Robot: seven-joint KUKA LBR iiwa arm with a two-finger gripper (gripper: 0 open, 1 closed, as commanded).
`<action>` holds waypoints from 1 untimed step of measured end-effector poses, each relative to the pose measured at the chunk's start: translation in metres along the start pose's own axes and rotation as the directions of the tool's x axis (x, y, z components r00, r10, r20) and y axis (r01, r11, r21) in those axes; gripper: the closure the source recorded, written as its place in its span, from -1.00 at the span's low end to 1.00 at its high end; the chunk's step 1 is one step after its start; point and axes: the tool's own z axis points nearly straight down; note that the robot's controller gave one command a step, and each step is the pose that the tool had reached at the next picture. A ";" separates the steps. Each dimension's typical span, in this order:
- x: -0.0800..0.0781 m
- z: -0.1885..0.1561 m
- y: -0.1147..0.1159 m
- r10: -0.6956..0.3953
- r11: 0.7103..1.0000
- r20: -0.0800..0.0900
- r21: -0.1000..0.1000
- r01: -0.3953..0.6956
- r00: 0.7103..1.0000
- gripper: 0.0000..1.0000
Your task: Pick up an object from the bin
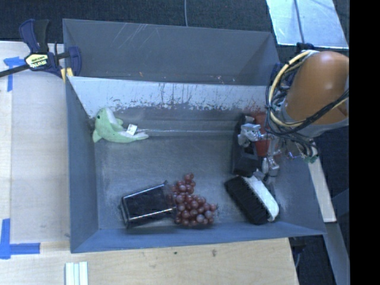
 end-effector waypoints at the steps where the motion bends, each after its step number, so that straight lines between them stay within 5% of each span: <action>1: -0.012 0.021 0.000 -0.275 0.962 0.004 0.003 0.275 0.962 -1.00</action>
Offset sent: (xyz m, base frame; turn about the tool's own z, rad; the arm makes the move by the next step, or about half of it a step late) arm 0.0356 0.0190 -0.0524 0.2240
